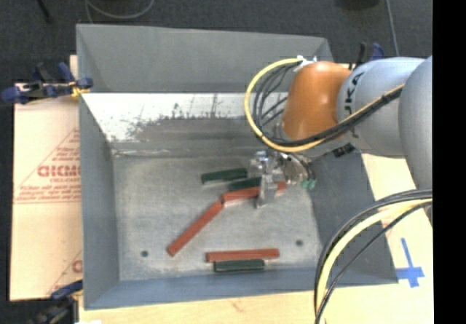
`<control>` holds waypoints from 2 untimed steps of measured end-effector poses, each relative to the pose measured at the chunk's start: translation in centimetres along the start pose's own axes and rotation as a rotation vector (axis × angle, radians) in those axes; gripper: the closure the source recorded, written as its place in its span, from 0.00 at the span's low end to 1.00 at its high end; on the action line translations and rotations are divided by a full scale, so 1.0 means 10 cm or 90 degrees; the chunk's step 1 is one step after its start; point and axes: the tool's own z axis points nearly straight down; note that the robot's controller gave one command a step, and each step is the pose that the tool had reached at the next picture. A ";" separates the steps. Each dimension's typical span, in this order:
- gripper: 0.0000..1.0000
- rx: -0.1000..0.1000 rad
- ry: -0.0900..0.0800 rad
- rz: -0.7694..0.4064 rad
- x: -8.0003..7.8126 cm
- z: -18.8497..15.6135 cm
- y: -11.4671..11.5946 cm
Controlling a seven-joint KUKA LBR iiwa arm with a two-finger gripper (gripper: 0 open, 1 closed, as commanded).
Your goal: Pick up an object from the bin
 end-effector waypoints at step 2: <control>1.00 0.002 -0.005 -0.211 -0.02 -1.69 -0.03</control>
Offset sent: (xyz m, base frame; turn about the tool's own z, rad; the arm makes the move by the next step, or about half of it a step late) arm -0.0012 0.0063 0.0919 -0.3381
